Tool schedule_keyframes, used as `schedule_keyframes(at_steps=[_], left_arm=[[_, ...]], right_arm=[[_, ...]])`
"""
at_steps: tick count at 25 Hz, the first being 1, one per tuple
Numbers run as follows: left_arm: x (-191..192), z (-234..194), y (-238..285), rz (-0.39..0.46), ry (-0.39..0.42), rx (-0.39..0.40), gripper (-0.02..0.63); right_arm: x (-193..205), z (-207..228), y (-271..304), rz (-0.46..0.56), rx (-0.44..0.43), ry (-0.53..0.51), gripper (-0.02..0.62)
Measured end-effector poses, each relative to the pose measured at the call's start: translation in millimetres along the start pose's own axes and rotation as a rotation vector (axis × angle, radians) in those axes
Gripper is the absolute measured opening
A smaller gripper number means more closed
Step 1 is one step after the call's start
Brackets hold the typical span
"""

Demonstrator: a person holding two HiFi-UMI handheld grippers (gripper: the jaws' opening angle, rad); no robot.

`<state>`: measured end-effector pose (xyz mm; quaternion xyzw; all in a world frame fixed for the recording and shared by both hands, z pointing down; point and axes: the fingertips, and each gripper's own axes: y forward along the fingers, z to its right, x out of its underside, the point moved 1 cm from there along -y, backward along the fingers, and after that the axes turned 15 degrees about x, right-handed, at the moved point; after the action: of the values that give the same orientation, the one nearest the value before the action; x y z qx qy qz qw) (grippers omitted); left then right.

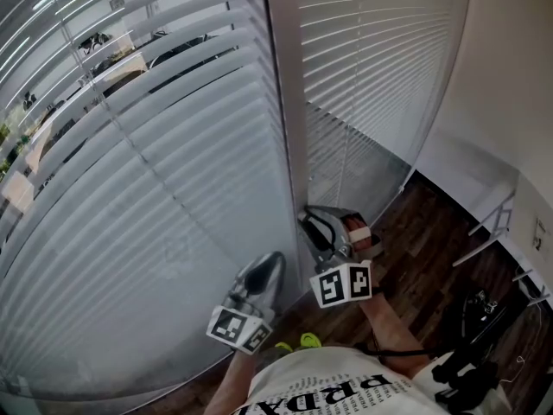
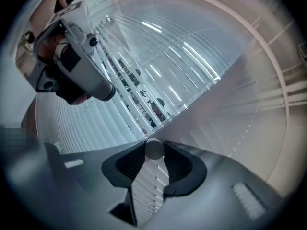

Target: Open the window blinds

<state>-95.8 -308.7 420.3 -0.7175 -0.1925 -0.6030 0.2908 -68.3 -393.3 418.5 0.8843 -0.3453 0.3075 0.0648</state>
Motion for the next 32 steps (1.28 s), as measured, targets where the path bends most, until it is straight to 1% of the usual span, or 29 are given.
schedule_keyframes(at_steps=[4, 8, 12, 14, 19, 24, 32], left_arm=[[10, 7, 1, 0.001, 0.002, 0.001, -0.009], [16, 6, 4, 0.005, 0.002, 0.007, -0.009], [11, 7, 6, 0.001, 0.000, 0.012, -0.009], [6, 5, 5, -0.002, -0.001, 0.010, -0.009], [-6, -6, 4, -0.002, -0.005, 0.007, -0.009], [-10, -7, 2, -0.003, -0.006, 0.007, -0.009], [-11, -7, 2, -0.001, -0.008, 0.008, -0.009]], right_arm=[[8, -2, -9, -0.016, -0.012, 0.125, 0.123], [13, -4, -8, -0.028, -0.022, 0.225, 0.123], [11, 1, -6, -0.039, -0.042, 0.382, 0.123], [8, 5, -3, -0.048, -0.046, 0.440, 0.124], [3, 9, 9, -0.050, -0.052, 0.513, 0.124], [-1, 14, 11, -0.076, -0.060, 0.631, 0.124], [3, 18, 13, -0.091, -0.066, 0.753, 0.124]])
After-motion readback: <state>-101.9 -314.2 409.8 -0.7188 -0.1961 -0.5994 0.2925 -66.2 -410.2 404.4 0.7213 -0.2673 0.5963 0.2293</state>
